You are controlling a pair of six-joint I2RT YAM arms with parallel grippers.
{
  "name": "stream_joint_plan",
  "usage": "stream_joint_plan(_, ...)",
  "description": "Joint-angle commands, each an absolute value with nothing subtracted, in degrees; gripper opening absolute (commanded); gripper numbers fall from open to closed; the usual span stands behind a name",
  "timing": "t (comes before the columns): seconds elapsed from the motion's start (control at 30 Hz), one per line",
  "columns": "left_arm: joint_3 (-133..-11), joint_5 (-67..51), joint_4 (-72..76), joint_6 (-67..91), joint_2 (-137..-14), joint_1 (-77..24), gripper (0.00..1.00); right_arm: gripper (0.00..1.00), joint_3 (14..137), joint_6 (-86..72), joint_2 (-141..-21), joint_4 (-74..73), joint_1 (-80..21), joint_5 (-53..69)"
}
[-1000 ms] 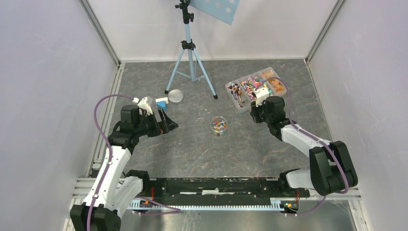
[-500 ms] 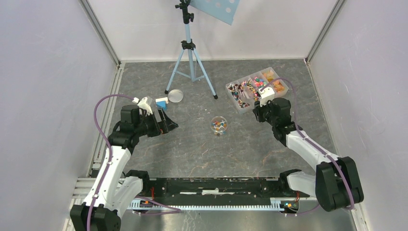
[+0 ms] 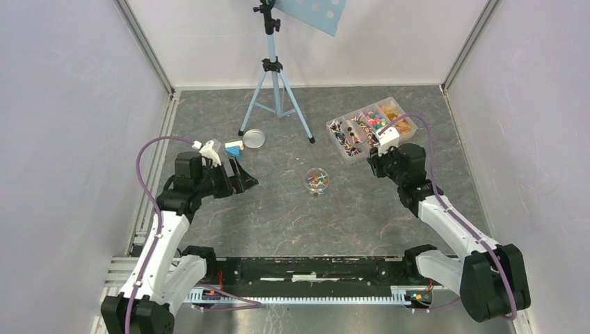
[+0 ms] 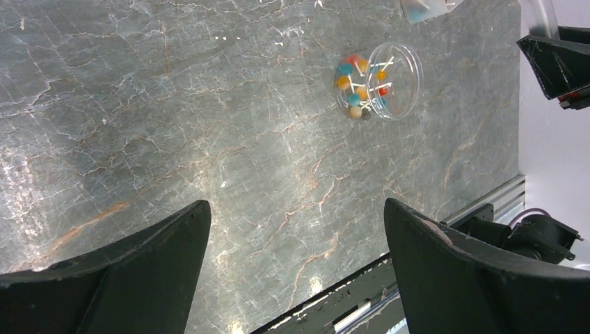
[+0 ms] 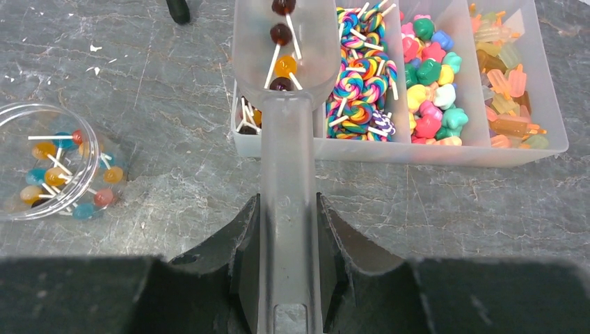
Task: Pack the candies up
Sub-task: Scoop the fake candies from the storage box, then place the fake candies in the packing bottle.
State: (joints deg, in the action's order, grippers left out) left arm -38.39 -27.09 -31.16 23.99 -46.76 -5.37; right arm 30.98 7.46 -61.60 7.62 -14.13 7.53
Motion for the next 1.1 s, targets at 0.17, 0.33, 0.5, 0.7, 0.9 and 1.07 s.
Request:
stream_joint_plan(0.17,-38.47,-27.07,-30.15,21.44,-45.95,-5.71,1.00,0.00,34.60,11.77,-57.33,0.39,-14.08,13.00)
stream_joint_plan(0.33,-38.56,-27.32,-30.15,21.40,-46.15,-5.80,1.00,0.00,39.43,15.08,-56.79,-7.55,-15.92,14.26)
stream_joint_plan(0.5,-38.53,-27.49,-30.15,21.45,-46.16,-5.82,1.00,0.00,43.29,18.32,-56.22,-13.57,-22.03,11.18)
stream_joint_plan(0.7,-38.52,-27.81,-30.06,21.38,-46.43,-5.89,1.00,0.00,45.40,20.37,-53.69,-20.15,-27.77,9.62)
stream_joint_plan(0.9,-38.56,-28.17,-29.97,21.36,-46.43,-5.89,1.00,0.00,46.71,21.60,-50.74,-26.99,-29.75,9.97)
stream_joint_plan(1.07,-38.53,-28.21,-29.97,21.31,-46.49,-6.06,1.00,0.00,47.97,23.77,-50.07,-33.11,-30.50,9.60)
